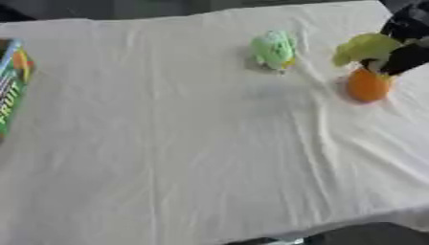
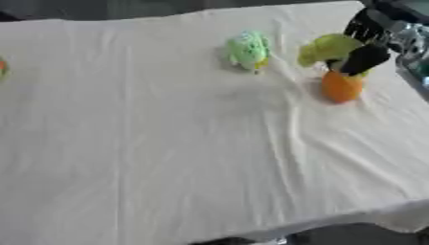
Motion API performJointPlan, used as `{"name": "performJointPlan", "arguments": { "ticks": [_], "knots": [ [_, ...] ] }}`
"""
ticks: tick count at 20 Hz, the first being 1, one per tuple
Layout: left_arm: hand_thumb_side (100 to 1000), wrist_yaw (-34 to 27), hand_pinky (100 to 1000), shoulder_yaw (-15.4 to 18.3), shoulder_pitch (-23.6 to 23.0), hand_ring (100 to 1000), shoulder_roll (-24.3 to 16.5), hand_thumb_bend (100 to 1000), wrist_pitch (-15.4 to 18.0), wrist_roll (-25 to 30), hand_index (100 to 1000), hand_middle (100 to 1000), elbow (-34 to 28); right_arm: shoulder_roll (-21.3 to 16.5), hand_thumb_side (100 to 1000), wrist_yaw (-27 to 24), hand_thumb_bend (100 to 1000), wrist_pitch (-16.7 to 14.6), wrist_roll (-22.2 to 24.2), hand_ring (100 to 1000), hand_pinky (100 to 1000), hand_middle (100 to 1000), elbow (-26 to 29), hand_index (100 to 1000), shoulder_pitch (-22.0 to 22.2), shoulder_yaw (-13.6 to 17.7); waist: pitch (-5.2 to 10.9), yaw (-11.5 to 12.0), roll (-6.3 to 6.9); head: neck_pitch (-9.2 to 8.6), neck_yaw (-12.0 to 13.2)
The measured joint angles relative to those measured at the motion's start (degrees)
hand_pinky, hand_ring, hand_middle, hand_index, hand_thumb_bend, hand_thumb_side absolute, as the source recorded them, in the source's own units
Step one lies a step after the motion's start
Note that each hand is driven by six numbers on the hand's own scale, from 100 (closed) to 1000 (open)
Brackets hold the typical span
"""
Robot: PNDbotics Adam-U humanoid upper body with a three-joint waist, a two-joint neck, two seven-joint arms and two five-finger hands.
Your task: Pick up the objects with one hand, pass them to the other hand, and then place them into the box on the other side of the table.
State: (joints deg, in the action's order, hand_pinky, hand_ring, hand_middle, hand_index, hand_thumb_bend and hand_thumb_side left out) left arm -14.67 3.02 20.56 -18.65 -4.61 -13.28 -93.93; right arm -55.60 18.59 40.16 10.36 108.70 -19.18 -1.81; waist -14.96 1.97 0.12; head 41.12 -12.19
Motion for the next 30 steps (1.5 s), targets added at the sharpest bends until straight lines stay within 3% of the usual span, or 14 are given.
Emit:
{"name": "performJointPlan", "arguments": {
  "ticks": [6, 11, 12, 13, 19, 30],
  "knots": [
    [731, 0.0, 601, -0.1, 0.4, 720, 0.0, 466, 0.1, 0.3, 742, 660, -0.6, 4.5, 100, -6.3, 287, -0.6, -9.4, 541, 725, 400, 1.6, 547, -0.1, -1.2, 0.01, 0.0, 0.25, -0.52, -0.2],
    [692, 0.7, 606, -1.8, 3.3, 726, -1.8, 451, -0.4, 2.6, 751, 667, -3.1, 8.3, 100, -10.6, 260, -1.8, -15.7, 527, 721, 392, 2.9, 552, -0.5, -2.8, 0.05, -0.1, 0.89, -0.53, -0.2],
    [689, 1.1, 609, -2.4, 4.3, 728, -2.6, 584, -0.6, 3.4, 753, 664, -3.9, 9.2, 100, -11.2, 343, -2.3, -17.2, 522, 720, 393, 3.0, 554, -0.5, -3.1, 0.08, -0.1, 1.08, -0.53, -0.1],
    [674, 1.5, 610, -3.1, 5.2, 729, -3.7, 453, -0.9, 4.4, 753, 668, -4.6, 10.2, 100, -11.6, 243, -2.8, -18.8, 520, 719, 389, 3.1, 555, -0.5, -3.5, 0.12, -0.1, 1.28, -0.53, 0.0],
    [642, 3.5, 618, -7.3, 10.5, 733, -10.0, 467, -3.9, 11.2, 757, 671, -8.6, 15.4, 100, -13.5, 212, -7.3, -27.5, 512, 725, 385, 3.2, 558, -0.5, -5.4, 0.44, 0.0, 2.04, -0.53, 0.5],
    [601, 5.2, 640, -13.8, 19.6, 738, -19.9, 495, -10.8, 20.4, 764, 679, -14.5, 19.3, 100, -14.8, 196, -11.5, -30.0, 504, 717, 382, 3.7, 559, -2.4, -9.1, 0.71, 0.6, 2.33, -0.55, 0.2]
  ]
}}
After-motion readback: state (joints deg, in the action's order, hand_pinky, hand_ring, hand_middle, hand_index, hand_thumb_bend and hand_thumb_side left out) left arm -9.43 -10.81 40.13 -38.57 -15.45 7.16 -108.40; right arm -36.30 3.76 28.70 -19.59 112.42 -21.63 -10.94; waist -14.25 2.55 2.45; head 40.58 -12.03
